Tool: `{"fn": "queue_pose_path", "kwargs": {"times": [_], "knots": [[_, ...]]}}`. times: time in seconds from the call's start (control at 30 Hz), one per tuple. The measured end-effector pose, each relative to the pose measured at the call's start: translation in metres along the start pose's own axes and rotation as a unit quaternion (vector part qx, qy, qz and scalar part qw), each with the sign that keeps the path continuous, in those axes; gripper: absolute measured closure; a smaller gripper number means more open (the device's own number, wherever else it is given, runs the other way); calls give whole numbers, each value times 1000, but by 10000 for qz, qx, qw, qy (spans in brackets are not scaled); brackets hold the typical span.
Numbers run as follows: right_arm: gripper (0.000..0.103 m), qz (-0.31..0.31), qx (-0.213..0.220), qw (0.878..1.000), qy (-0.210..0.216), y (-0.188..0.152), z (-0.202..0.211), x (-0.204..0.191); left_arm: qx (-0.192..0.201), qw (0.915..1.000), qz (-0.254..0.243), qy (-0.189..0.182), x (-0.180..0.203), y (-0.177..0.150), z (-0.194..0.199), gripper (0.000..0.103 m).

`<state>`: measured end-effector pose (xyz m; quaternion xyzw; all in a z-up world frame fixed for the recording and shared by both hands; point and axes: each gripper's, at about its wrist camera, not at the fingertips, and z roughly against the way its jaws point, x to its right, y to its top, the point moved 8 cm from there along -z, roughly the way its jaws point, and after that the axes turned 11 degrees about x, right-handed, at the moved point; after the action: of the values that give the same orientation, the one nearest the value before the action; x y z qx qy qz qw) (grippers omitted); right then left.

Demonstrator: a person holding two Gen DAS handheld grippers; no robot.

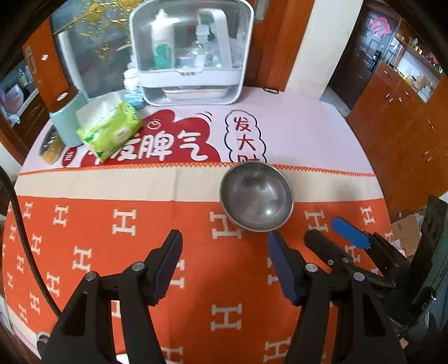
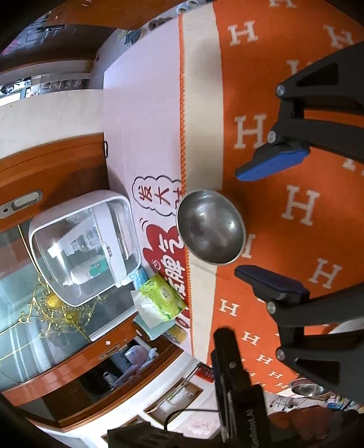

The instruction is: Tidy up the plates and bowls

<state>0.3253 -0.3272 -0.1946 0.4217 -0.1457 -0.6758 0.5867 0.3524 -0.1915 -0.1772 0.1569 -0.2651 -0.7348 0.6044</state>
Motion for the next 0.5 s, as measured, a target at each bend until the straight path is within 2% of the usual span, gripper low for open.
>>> {"fn": "queue_pose_path", "kwargs": {"times": [0.17, 0.37, 0.5], "knots": [[40, -31, 97, 9999, 97, -7, -27, 3, -44, 9999, 65, -82, 4, -7, -34, 41], [40, -163, -62, 9997, 171, -24, -52, 4, -129, 9998, 119, -114, 6, -17, -69, 41], [48, -204, -108, 9996, 178, -30, -59, 8, -204, 9994, 237, -128, 7, -23, -84, 42]]}}
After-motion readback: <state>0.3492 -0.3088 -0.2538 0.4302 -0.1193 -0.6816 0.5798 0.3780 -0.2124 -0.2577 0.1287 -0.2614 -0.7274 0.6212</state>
